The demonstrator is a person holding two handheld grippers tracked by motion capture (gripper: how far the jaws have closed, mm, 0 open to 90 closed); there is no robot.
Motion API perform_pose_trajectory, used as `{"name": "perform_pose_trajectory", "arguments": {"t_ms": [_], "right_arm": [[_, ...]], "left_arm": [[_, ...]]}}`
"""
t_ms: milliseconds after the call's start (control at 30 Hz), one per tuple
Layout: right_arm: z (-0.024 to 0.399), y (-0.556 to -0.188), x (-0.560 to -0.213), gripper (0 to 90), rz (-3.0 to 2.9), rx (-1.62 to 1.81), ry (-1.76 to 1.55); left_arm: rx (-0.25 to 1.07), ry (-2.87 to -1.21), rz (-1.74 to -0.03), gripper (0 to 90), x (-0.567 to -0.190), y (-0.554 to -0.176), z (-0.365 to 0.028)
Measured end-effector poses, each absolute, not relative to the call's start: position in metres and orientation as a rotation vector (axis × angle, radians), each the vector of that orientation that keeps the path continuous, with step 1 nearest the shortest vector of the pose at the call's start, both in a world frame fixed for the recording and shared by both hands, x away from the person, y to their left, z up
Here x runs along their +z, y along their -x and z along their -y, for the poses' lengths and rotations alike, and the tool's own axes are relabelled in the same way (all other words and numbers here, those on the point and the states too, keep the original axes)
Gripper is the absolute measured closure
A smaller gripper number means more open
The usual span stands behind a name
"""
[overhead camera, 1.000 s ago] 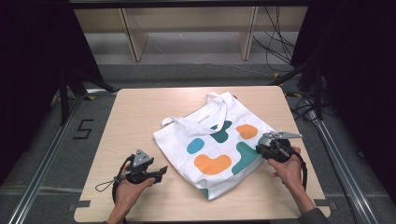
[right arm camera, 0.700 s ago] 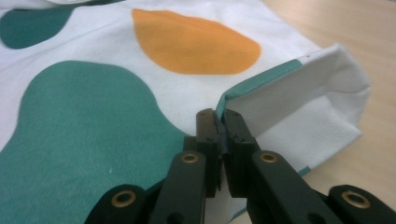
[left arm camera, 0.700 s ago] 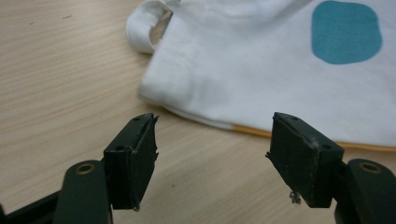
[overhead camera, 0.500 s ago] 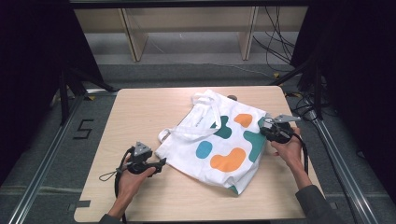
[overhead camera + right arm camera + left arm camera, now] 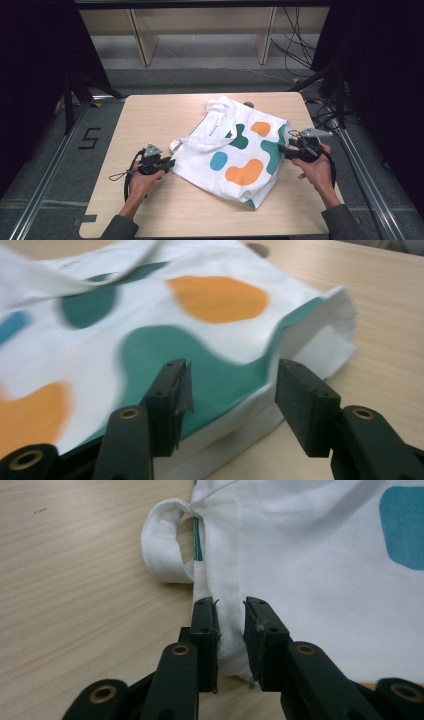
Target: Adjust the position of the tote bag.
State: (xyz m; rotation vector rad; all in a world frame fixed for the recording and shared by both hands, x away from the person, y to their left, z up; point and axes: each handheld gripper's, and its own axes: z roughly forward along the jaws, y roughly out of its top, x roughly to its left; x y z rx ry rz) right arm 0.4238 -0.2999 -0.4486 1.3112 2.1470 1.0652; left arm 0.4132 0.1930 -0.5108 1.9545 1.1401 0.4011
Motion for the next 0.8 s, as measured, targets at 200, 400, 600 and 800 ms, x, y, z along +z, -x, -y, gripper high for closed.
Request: {"name": "perform_pose_trajectory", "arguments": {"t_ms": [200, 400, 600, 800], "right_arm": [[0.289, -0.381, -0.443, 46.9, -2.207, 1.141, -1.280], [0.275, -0.347, -0.447, 42.9, -2.252, 1.174, -1.347], [0.273, -0.334, -0.462, 38.2, -2.275, 1.078, -1.431], [0.282, -0.341, -0.479, 48.8, -2.242, 1.125, -1.543]], "left_arm": [[0.383, -1.983, -1.096, 84.2, -0.506, -0.395, -0.184], [0.322, -2.029, -1.012, 85.6, -0.505, -0.364, -0.174], [0.301, -2.059, -0.950, 85.8, -0.504, -0.341, -0.163], [0.262, -2.086, -0.892, 85.7, -0.503, -0.331, -0.152]]}}
